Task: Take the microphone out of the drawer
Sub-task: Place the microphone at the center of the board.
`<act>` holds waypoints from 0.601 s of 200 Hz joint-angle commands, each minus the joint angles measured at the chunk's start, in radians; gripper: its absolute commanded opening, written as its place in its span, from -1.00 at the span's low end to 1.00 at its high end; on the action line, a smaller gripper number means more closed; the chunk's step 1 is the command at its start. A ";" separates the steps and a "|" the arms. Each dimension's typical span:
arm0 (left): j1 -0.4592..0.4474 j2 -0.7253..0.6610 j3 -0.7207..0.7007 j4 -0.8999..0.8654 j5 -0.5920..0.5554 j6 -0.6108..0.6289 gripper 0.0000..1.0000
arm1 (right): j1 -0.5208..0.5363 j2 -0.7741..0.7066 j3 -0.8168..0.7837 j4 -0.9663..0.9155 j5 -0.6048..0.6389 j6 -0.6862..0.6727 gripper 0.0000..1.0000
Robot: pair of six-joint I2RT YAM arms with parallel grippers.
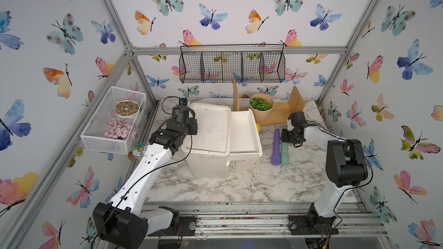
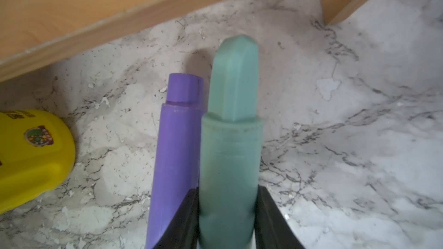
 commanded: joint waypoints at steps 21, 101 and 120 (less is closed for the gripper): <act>-0.016 -0.011 -0.019 -0.012 0.002 -0.024 -1.00 | -0.008 0.047 0.041 -0.037 -0.011 -0.005 -0.49; -0.016 -0.015 -0.011 -0.012 0.006 -0.031 -1.00 | -0.022 0.096 0.050 -0.057 -0.024 0.039 -0.30; -0.015 -0.015 -0.009 -0.013 0.006 -0.033 -1.00 | -0.022 0.091 0.058 -0.067 -0.028 0.043 -0.14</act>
